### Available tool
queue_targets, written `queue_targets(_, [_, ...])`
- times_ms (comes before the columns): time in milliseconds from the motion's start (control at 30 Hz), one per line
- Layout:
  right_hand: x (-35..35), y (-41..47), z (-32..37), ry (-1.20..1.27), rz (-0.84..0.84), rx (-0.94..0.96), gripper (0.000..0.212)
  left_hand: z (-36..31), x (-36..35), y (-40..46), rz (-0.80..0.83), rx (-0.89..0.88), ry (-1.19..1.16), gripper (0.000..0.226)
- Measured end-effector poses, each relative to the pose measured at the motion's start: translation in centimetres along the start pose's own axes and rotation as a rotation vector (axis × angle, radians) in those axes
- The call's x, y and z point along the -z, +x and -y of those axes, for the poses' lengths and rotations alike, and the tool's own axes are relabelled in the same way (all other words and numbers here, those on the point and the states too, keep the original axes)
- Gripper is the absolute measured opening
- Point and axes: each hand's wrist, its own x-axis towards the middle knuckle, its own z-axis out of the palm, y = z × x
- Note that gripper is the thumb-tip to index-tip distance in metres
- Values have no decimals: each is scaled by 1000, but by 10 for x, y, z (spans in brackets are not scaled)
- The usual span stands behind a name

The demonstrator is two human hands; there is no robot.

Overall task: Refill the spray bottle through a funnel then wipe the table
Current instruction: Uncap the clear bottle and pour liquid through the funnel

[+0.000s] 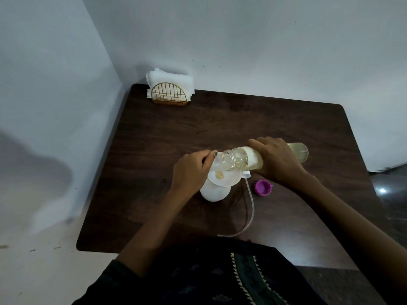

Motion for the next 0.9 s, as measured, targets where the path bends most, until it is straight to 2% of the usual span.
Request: queue_targets(900, [-1,2,-2,-17,2,9,48,-1,1,1,-1,16,-10,30])
